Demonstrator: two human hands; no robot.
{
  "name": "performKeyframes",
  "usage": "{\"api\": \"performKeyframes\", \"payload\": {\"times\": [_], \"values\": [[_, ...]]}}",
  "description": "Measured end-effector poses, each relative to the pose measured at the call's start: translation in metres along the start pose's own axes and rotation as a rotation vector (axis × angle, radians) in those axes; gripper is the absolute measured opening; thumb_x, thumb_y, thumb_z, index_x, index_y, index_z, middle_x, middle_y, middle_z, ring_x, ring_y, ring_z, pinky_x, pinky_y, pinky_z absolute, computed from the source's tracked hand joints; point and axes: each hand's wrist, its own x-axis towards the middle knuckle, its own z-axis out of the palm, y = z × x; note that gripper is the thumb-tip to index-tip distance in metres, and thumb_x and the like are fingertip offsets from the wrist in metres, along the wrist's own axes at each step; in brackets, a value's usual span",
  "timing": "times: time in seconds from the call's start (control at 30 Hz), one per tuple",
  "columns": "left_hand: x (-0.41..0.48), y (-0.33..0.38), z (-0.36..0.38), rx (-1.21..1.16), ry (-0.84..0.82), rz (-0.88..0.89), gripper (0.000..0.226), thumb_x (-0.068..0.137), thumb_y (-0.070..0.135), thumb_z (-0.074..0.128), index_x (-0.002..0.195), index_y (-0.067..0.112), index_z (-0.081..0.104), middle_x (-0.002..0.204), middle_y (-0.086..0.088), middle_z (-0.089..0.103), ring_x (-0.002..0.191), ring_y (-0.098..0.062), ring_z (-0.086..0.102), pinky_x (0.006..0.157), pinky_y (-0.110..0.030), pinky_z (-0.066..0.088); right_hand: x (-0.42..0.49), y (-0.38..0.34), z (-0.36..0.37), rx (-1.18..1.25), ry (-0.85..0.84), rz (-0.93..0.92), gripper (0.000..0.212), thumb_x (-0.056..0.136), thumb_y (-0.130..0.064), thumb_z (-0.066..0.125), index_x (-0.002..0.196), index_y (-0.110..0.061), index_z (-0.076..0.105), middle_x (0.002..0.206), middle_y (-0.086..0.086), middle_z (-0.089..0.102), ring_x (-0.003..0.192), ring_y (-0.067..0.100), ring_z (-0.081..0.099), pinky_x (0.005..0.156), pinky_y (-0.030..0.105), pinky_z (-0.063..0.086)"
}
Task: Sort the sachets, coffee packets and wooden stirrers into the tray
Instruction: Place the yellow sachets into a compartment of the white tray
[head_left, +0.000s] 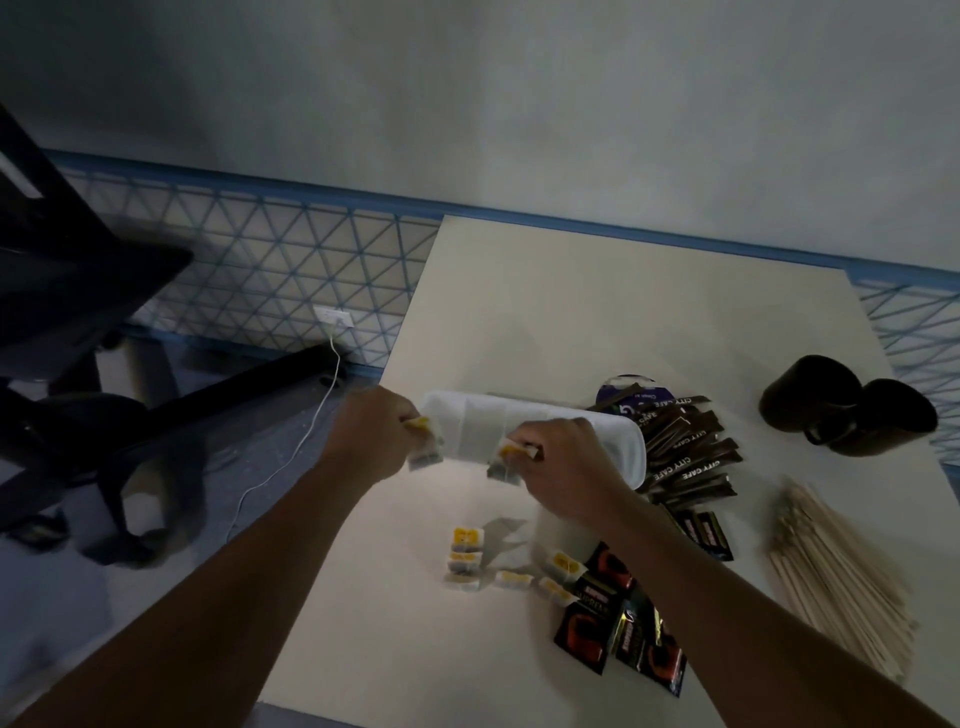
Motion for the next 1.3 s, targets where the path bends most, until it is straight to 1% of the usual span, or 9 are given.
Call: {"api": "performKeyframes", "payload": {"times": [0.1,0.2,0.37,0.53,0.7,0.87,0.97,1.07,1.3], "values": [[0.02,0.002,-0.005,-0.016,0.015,0.032,0.02,0.079,0.029,0.075,0.082,0.009,0.077,0.079,-0.013,0.071,0.079,-0.024,0.065,0.062,-0.027,0.04,0.022,-0.007,0.002,0.001,0.027,0.026,0.017,0.091,-0.027,0.063,0.08,-0.016,0.07,0.074,0.001,0.07,0.071,0.024,0.059,0.07,0.035,0.048],[0.036,0.005,-0.003,0.002,0.014,0.073,0.019,0.083,0.027,0.072,0.084,0.009,0.076,0.082,-0.014,0.071,0.084,-0.028,0.065,0.064,-0.026,0.036,0.04,-0.009,0.008,-0.03,0.04,0.041,0.019,0.09,-0.023,0.064,0.075,-0.012,0.069,0.071,0.006,0.068,0.068,0.028,0.058,0.069,0.039,0.05],[0.054,0.004,0.013,0.033,-0.002,0.092,0.015,0.085,0.027,0.07,0.078,0.014,0.074,0.075,-0.01,0.068,0.076,-0.023,0.064,0.053,-0.022,0.033,0.057,-0.015,0.02,-0.092,0.024,0.129,0.011,0.087,-0.02,0.064,0.091,-0.021,0.075,0.084,0.006,0.072,0.081,0.03,0.064,0.071,0.034,0.052],[0.064,-0.002,0.032,0.106,-0.027,0.087,0.011,0.084,0.019,0.065,0.087,0.019,0.075,0.081,-0.007,0.069,0.08,-0.026,0.067,0.06,-0.027,0.045,0.065,-0.021,0.029,-0.204,-0.05,0.209,0.018,0.087,-0.023,0.063,0.1,-0.027,0.074,0.097,0.006,0.072,0.092,0.031,0.065,0.07,0.03,0.044],[0.068,-0.004,0.044,0.142,-0.053,0.097,0.011,0.086,0.022,0.063,0.085,0.022,0.074,0.081,-0.005,0.068,0.08,-0.026,0.066,0.069,-0.032,0.056,0.069,-0.023,0.036,-0.235,-0.116,0.26,0.019,0.084,-0.019,0.063,0.096,-0.028,0.074,0.095,0.003,0.072,0.09,0.028,0.066,0.068,0.029,0.043],[0.068,-0.005,0.054,0.146,-0.005,0.112,0.02,0.081,0.013,0.058,0.083,0.026,0.073,0.082,-0.002,0.056,0.077,-0.025,0.06,0.062,-0.027,0.039,0.072,-0.022,0.044,-0.302,-0.089,0.257,0.023,0.083,-0.017,0.061,0.099,-0.027,0.075,0.092,0.001,0.073,0.083,0.026,0.066,0.067,0.03,0.043],[0.068,-0.01,0.061,0.145,0.014,0.131,0.023,0.082,0.018,0.059,0.092,0.033,0.073,0.087,0.001,0.059,0.082,-0.024,0.057,0.062,-0.027,0.032,0.072,-0.02,0.048,-0.313,-0.062,0.269,0.021,0.085,-0.019,0.059,0.098,-0.027,0.074,0.091,0.0,0.073,0.082,0.026,0.066,0.069,0.032,0.049],[0.069,-0.016,0.065,0.112,0.031,0.136,0.023,0.081,0.02,0.059,0.091,0.036,0.072,0.09,0.003,0.063,0.083,-0.023,0.057,0.06,-0.027,0.029,0.07,-0.019,0.047,-0.315,-0.055,0.264,0.021,0.086,-0.018,0.058,0.098,-0.027,0.073,0.092,0.0,0.072,0.084,0.027,0.066,0.069,0.033,0.048],[0.064,-0.02,0.058,0.059,0.051,0.186,0.035,0.083,0.024,0.066,0.116,0.036,0.067,0.109,0.004,0.067,0.099,-0.022,0.056,0.075,-0.03,0.044,0.06,-0.02,0.039,-0.263,0.002,0.231,0.028,0.087,-0.023,0.063,0.114,-0.028,0.069,0.112,-0.001,0.072,0.1,0.026,0.065,0.083,0.036,0.053]]}}
